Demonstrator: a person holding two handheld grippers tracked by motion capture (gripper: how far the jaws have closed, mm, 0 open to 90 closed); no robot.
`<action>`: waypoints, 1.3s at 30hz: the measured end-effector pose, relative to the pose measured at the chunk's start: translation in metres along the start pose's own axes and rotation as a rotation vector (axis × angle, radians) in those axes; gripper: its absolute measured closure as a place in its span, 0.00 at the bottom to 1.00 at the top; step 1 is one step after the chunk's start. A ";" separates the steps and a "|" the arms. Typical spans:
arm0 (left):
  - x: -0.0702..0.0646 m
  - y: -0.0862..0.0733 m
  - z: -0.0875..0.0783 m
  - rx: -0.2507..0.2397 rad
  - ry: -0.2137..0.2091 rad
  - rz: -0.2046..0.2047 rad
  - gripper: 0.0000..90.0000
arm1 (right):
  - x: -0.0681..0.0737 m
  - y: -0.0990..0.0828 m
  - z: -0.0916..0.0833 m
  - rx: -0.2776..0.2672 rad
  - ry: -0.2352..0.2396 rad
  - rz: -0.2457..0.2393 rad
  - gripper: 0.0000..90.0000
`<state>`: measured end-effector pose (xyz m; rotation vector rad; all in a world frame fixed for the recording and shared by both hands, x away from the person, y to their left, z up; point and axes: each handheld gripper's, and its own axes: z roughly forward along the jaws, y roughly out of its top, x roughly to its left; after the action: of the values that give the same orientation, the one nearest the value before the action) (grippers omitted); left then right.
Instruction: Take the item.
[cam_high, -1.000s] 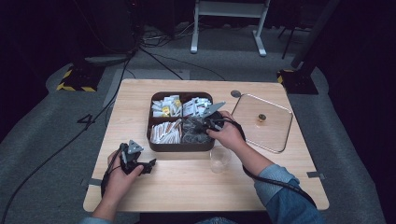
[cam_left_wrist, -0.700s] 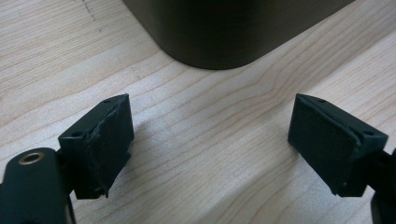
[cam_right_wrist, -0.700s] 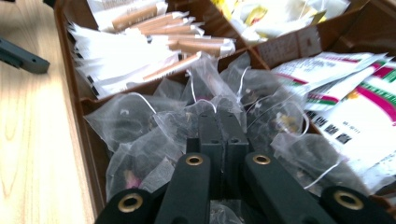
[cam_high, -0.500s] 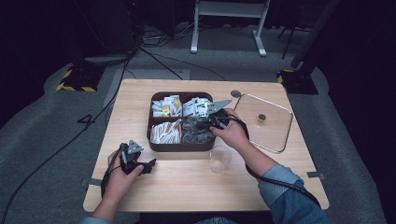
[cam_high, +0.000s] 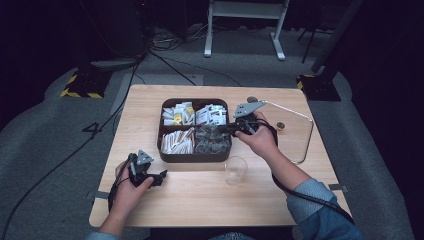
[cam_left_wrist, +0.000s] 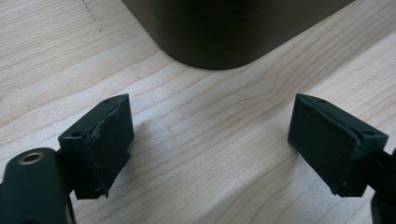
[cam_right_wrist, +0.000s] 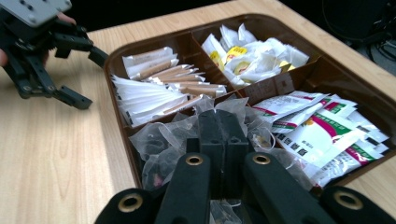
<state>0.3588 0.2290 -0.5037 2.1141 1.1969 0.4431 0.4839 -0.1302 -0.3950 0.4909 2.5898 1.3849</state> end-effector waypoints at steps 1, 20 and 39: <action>0.000 0.000 0.000 0.000 0.000 0.000 0.16 | 0.001 0.000 -0.003 -0.006 0.001 0.002 1.00; 0.000 0.002 0.002 0.004 -0.007 0.005 0.14 | 0.027 -0.005 -0.074 -0.088 0.028 -0.040 1.00; 0.000 0.002 0.002 0.004 -0.007 0.005 0.14 | 0.055 -0.035 -0.090 -0.086 0.091 -0.034 1.00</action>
<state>0.3608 0.2278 -0.5037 2.1209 1.1894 0.4354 0.3989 -0.1987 -0.3737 0.3774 2.5821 1.5332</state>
